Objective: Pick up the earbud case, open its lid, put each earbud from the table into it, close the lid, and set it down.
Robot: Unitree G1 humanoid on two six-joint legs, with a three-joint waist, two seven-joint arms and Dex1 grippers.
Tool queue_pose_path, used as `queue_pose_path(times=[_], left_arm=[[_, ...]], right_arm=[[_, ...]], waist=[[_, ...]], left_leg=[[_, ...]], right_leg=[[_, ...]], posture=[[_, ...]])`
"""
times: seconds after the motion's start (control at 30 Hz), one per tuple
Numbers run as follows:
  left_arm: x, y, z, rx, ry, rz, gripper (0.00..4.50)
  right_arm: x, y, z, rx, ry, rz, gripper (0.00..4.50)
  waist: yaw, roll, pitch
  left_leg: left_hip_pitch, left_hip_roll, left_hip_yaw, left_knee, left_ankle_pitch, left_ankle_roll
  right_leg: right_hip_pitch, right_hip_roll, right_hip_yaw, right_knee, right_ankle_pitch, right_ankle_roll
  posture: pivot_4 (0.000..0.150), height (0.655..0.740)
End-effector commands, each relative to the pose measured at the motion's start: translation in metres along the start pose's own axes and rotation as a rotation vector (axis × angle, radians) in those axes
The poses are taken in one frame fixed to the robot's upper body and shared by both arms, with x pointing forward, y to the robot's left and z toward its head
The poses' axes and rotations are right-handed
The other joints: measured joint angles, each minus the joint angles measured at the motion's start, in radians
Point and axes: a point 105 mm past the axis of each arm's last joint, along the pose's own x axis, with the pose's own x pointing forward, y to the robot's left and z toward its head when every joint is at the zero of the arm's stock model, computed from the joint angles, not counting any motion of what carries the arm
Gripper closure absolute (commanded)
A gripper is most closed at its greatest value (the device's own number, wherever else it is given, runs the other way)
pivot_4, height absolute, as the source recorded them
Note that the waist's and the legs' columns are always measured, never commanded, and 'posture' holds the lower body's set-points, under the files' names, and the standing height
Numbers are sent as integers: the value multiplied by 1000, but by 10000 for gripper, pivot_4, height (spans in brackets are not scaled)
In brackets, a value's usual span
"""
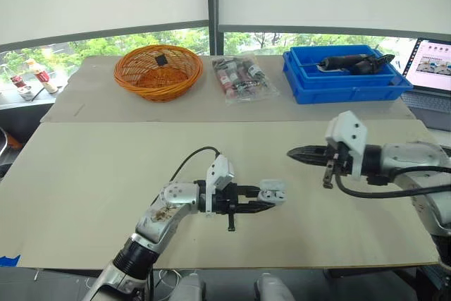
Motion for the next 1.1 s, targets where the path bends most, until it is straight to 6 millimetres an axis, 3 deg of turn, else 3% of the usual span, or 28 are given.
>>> queue_pose_path(times=[0.03,0.43,0.57,0.77,0.9,1.1], left_arm=[[4,-1,7,41,-22,-17,38966],[0,6,-1,34,-5,64,38966],[-2,13,-9,-30,26,95,38966],[-6,28,-23,-363,103,112,38966],[-10,43,-32,-469,145,164,38966],[-24,45,-50,-550,256,177,38966]], right_arm=[[0,13,7,4,3,97,45000],[-13,64,10,130,15,337,45000],[-17,60,6,130,14,253,45000],[-21,44,-3,69,-15,51,45000],[-18,50,-16,40,23,3,45000],[-17,57,-21,29,34,-8,45000]], waist=[[4,0,0],[4,0,0],[8,0,0],[10,-1,0],[10,-1,0],[0,-1,0]], left_leg=[[-1,0,-1,0,0,0],[0,0,-2,1,0,0],[0,0,-2,1,0,0],[0,0,-2,1,0,0],[0,0,-2,1,0,0],[0,0,-2,1,0,0]], right_leg=[[0,0,-1,0,0,0],[0,0,-1,0,0,0],[0,0,-1,0,0,0],[0,0,-2,1,0,0],[0,0,-2,1,0,0],[0,1,-2,1,0,0]], posture=[[1500,7400],[1500,7400],[1500,7400],[1500,7400],[1500,7400],[1500,7400]])
